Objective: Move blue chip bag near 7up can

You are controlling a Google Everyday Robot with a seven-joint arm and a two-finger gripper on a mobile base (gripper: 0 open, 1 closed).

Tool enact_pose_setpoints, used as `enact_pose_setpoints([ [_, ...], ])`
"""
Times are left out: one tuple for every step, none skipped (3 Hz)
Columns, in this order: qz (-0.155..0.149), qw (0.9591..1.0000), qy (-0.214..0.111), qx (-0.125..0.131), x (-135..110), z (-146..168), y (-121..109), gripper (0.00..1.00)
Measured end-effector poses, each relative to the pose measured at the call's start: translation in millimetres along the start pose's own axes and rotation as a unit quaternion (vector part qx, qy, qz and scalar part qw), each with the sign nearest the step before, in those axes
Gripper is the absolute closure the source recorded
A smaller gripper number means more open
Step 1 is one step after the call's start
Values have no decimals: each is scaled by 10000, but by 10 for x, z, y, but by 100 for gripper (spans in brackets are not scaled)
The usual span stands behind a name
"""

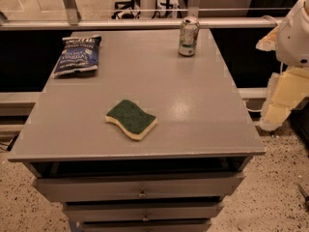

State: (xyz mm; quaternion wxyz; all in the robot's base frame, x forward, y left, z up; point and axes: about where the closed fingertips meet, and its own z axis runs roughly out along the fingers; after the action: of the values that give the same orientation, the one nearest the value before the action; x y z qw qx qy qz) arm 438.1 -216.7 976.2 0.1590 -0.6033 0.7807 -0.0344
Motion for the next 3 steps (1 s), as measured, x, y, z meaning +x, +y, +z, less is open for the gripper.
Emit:
enact_pose_setpoints([
  [0, 10000, 0, 1, 0, 0, 0, 0],
  [-77, 9994, -337, 82, -412, 237, -240, 0],
  [-19, 9970, -743, 196, -838, 531, -570, 0],
])
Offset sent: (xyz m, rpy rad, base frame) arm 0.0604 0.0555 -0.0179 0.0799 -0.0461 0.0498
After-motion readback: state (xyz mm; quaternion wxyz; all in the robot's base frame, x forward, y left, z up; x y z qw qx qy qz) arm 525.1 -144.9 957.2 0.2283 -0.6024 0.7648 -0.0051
